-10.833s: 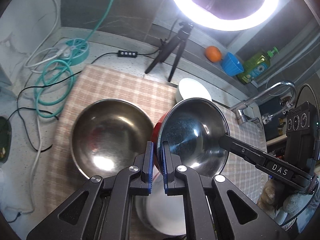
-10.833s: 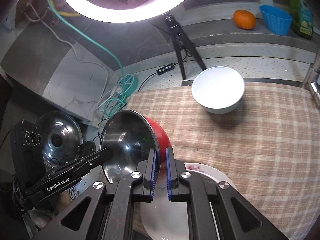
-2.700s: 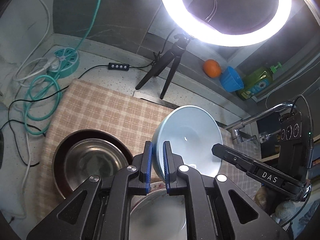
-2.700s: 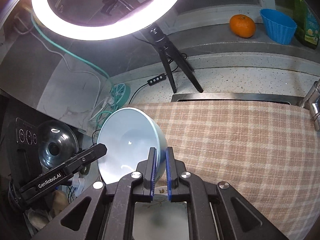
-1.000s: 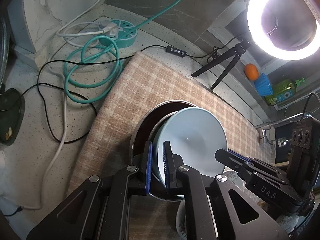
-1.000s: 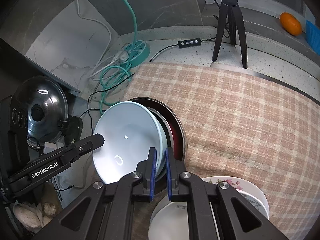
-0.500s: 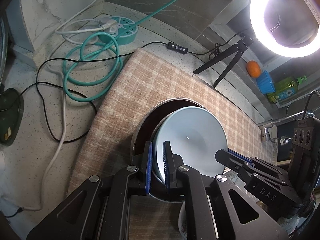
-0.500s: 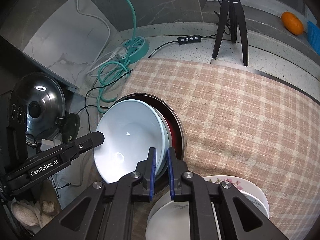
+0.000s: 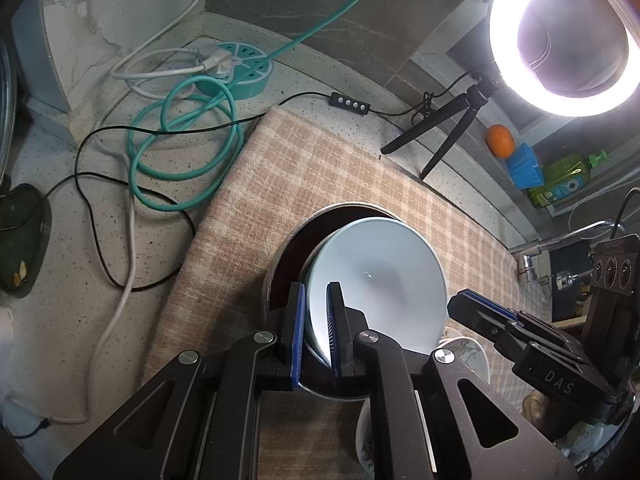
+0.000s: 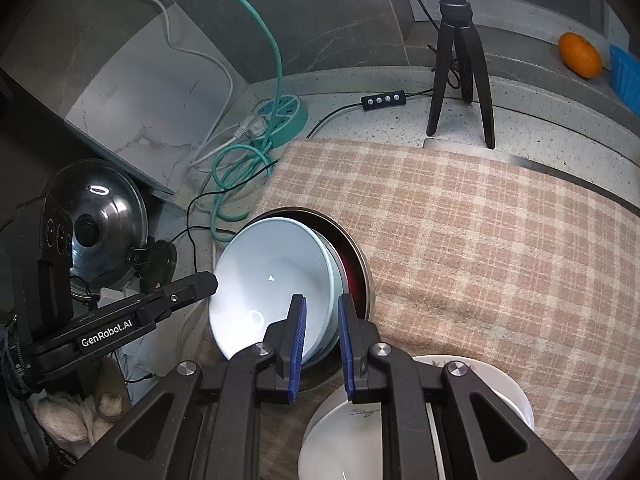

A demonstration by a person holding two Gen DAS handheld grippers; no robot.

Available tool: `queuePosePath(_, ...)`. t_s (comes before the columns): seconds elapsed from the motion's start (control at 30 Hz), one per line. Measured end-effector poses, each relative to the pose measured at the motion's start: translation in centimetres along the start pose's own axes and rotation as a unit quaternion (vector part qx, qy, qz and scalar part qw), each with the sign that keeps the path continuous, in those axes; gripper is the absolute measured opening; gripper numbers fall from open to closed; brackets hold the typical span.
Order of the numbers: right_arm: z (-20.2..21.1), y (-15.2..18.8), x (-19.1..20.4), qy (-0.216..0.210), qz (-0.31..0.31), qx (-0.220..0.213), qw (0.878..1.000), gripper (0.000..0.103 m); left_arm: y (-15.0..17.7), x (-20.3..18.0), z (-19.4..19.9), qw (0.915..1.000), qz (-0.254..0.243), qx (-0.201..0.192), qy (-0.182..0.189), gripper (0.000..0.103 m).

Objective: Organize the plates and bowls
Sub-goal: 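Shift both grippers onto the rim of the outer steel bowl and close, then lift the nested bowls with both grippers and carry them over the plate stack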

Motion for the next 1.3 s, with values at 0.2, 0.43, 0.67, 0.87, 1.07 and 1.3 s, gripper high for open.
queuePosePath(0.2, 1.5, 0.2, -0.8, -0.014, -0.016, -0.03, 0.999, 0.015, 0.4, 0.4, 1.5, 0.9997, -0.008, -0.022, 0.001, 0.013)
queuePosePath(0.43, 1.1, 0.3, -3.0, -0.016, -0.041, -0.019, 0.999, 0.015, 0.5, 2.1, 1.0, 0.9995, -0.007, -0.023, -0.019, 0.013)
queuePosePath(0.67, -0.3, 0.3, -4.5, -0.034, -0.075, -0.001, 0.997, 0.015, 0.5, 3.0, -0.4, 0.9999, 0.009, -0.001, -0.007, 0.013)
queuePosePath(0.87, -1.0, 0.1, -4.5, -0.032, -0.077, 0.004, 0.997, 0.015, 0.4, 3.1, -1.2, 0.9999, 0.015, 0.008, -0.002, 0.013)
queuePosePath(1.07, -1.9, 0.1, -4.3, -0.019, -0.066, 0.015, 0.998, 0.015, 0.4, 2.8, -2.0, 0.9998, 0.01, 0.012, -0.011, 0.013)
queuePosePath(1.3, -2.7, 0.3, -4.0, 0.009, -0.05, 0.029, 0.998, 0.01, 0.3, 2.5, -2.5, 0.9997, 0.004, 0.011, -0.021, 0.013)
Point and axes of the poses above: each gripper's, at about its wrist camera, not at the fingertips, and z roughly against the way its jaws point, x to its left, y to its underside, the point moved 4 cm from there along -z, roughly the way its jaws point, and after that the axes turned 9 degrees about -y, right-handed, at the moved point
